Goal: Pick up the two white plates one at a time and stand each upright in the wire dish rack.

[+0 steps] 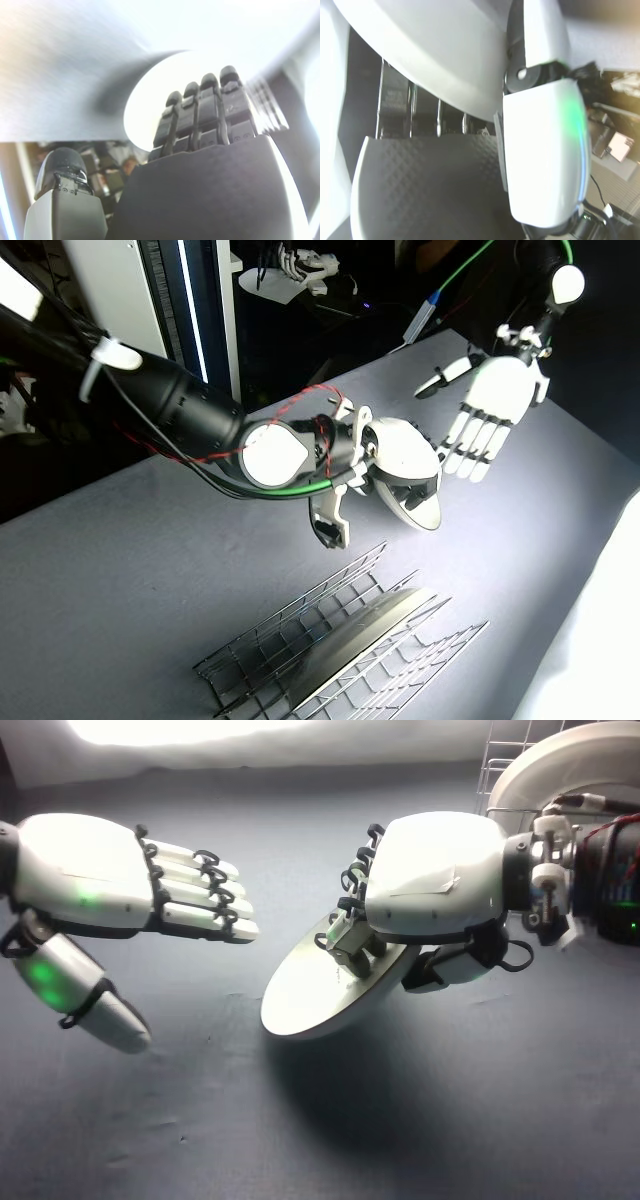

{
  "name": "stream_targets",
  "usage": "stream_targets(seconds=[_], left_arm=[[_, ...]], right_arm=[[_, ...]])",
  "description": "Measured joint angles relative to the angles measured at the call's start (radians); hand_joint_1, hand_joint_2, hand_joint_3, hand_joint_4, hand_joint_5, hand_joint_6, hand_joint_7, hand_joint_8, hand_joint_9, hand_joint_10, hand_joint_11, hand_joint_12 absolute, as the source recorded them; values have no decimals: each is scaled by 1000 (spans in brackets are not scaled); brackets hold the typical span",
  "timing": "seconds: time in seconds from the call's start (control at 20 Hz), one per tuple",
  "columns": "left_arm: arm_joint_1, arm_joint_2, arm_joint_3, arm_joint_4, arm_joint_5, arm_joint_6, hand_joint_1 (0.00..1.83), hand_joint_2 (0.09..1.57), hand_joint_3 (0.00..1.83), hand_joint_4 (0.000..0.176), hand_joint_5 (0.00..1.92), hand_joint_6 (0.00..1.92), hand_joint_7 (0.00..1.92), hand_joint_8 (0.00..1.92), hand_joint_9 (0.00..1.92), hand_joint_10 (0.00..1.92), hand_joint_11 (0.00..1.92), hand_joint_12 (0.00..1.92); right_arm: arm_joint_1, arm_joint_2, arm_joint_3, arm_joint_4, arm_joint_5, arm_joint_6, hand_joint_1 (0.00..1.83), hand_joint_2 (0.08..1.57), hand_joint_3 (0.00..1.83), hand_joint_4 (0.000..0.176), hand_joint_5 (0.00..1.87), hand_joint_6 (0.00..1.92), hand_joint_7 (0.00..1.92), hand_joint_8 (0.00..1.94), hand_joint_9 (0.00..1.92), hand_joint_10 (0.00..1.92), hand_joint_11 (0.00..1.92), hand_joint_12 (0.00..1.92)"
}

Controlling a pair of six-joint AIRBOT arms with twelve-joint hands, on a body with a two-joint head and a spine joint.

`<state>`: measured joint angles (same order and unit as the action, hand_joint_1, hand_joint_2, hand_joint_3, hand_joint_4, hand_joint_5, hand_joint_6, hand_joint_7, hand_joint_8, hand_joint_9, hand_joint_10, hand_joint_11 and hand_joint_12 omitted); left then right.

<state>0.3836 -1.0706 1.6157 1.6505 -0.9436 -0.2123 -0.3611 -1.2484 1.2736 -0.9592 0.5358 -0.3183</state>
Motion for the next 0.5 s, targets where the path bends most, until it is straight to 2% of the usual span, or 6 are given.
stream_targets(seconds=[0.1, 0.35, 0.5], left_arm=[[-23, 42, -31, 22, -14, -6, 0, 985, 0, 0, 4, 1, 2, 1, 0, 0, 0, 0], [-60, 126, -110, 79, -40, -54, 0, 978, 0, 0, 3, 1, 1, 0, 0, 0, 0, 0], [-72, 178, -122, 93, -62, -86, 0, 970, 0, 0, 0, 0, 0, 0, 0, 0, 0, 0]], right_arm=[[27, 36, -59, 37, -21, 2, 1391, 1074, 0, 0, 958, 895, 1070, 827, 1040, 1048, 827, 1104], [63, 135, -197, 141, -44, 8, 1388, 1083, 1, 0, 939, 927, 1046, 859, 1021, 1082, 810, 1121], [76, 206, -264, 229, -63, 9, 1387, 1084, 0, 0, 953, 936, 1052, 857, 999, 1083, 794, 1127]])
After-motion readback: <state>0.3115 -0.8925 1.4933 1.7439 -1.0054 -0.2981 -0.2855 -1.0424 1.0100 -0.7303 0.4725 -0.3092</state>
